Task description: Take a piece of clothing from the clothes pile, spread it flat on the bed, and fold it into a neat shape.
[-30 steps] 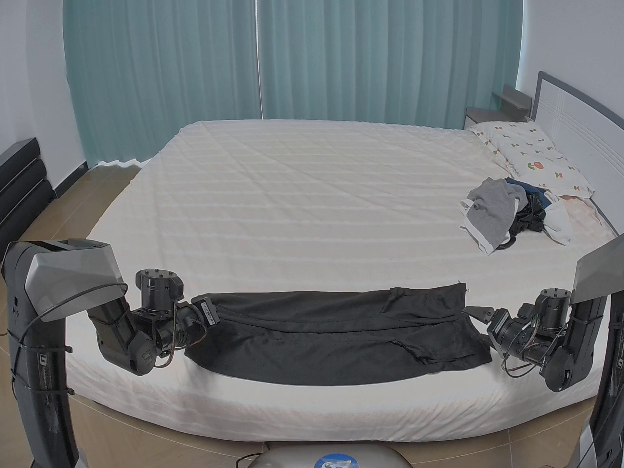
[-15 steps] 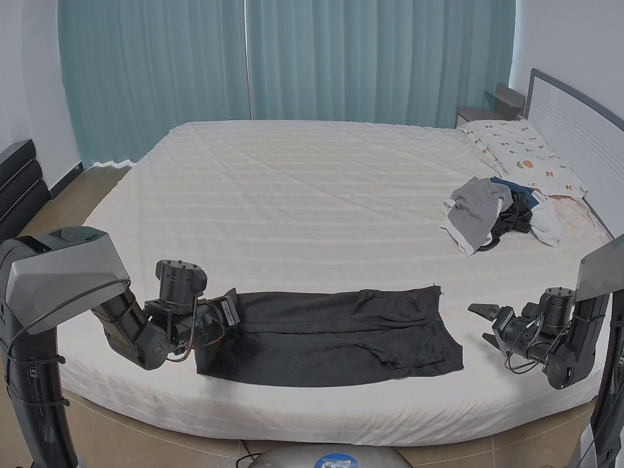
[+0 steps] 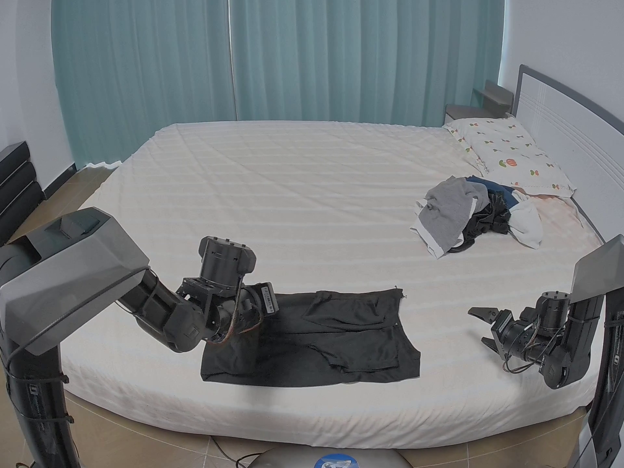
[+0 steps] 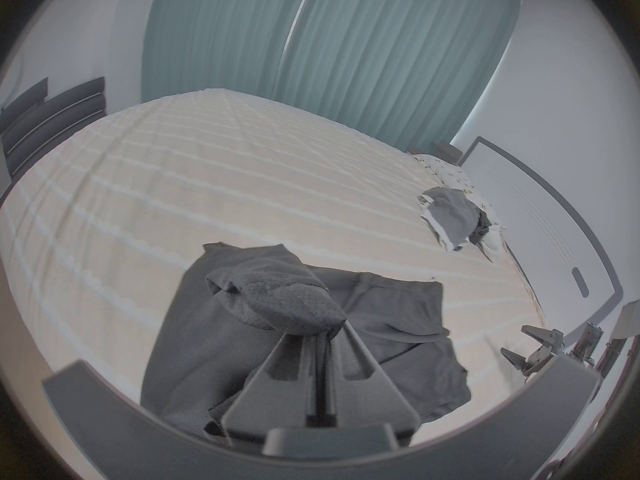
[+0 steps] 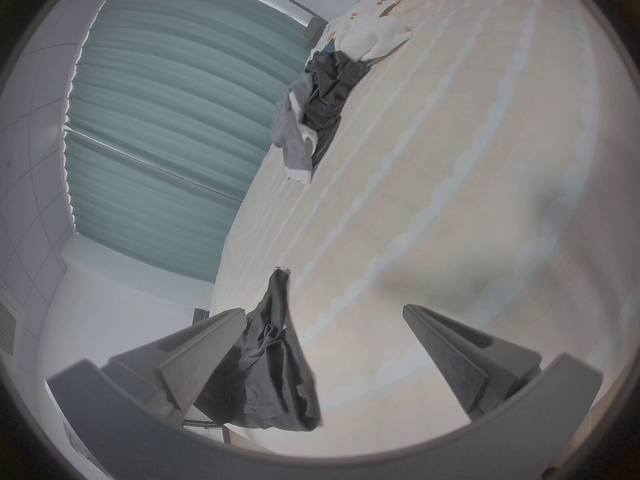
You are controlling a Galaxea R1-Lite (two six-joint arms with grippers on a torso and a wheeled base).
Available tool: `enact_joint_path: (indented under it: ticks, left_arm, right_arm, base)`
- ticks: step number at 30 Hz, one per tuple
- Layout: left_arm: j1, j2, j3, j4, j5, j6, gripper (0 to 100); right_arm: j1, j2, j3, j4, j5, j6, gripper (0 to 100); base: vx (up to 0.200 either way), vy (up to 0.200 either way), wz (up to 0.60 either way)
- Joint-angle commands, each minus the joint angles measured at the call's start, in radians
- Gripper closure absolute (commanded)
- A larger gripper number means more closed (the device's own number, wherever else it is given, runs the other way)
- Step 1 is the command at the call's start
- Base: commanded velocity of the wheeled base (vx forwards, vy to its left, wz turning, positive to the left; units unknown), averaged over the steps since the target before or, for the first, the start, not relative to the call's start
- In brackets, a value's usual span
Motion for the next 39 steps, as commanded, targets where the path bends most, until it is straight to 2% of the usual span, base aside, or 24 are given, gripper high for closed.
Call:
enact_joint_path:
  ticks: [1,15,21,25,32,33,39]
  left_arm:
    - [-0.044,0.006,-0.052,0.025,0.005,-0.002,100]
    - [-0.109,0.031,-0.154,0.108,0.008,-0.009,100]
    - [-0.115,0.075,-0.167,0.108,0.008,-0.009,100]
    - [-0.126,0.094,-0.187,0.108,0.004,-0.064,100]
    - [-0.135,0.121,-0.209,0.106,0.002,-0.081,100]
    - [-0.135,0.12,-0.209,0.106,-0.003,-0.09,0]
    - [-0.145,0.117,-0.212,0.1,-0.018,-0.144,0]
  right_arm:
    - [0.003,0.018,-0.001,-0.012,-0.002,-0.004,0]
    - [0.011,0.024,0.003,-0.012,-0.005,-0.007,0]
    - [0.012,0.026,0.003,-0.012,-0.007,-0.01,0]
    - [0.012,0.026,0.003,-0.012,-0.007,-0.011,0]
    - [0.014,0.027,0.005,-0.012,-0.007,-0.019,0]
    - [0.014,0.027,0.005,-0.012,-0.007,-0.019,0]
    - [0.014,0.034,0.006,-0.012,-0.008,-0.038,0]
  base:
    - [0.0,-0.2,0.0]
    - [0.0,-0.2,0.0]
    - [0.0,0.0,0.0]
    - [0.0,0.0,0.0]
    - [0.0,0.0,0.0]
    - [0.0,0.0,0.0]
    - [0.0,0.0,0.0]
